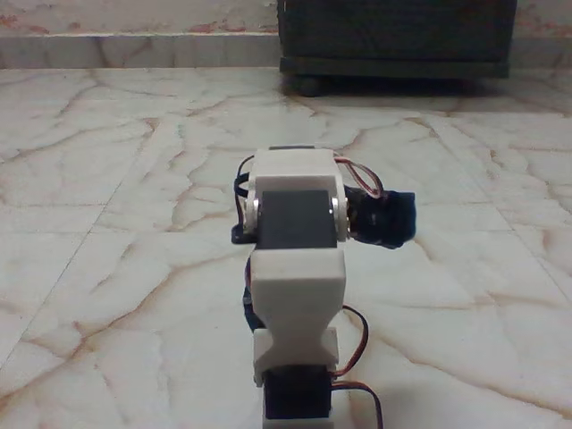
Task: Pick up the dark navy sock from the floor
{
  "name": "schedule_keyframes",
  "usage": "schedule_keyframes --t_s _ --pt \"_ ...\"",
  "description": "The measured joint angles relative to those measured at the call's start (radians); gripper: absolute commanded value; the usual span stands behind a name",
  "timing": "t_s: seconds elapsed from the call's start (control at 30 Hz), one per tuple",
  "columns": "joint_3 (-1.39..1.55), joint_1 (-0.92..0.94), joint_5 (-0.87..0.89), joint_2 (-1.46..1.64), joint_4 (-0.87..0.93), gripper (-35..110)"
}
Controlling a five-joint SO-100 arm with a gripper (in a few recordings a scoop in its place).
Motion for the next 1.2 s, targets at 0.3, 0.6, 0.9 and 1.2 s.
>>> schedule_keyframes --t_s 0.3,0.6,0.9,1.2 --pt "0.327 0.044 -0.034 0.253 -0.213 0" --pt "0.612 0.110 -0.141 0.264 -0.690 0" --pt "0.784 0.074 -0.259 0.264 -1.137 0" --pt "0.784 0.120 -0.390 0.264 -1.177 0"
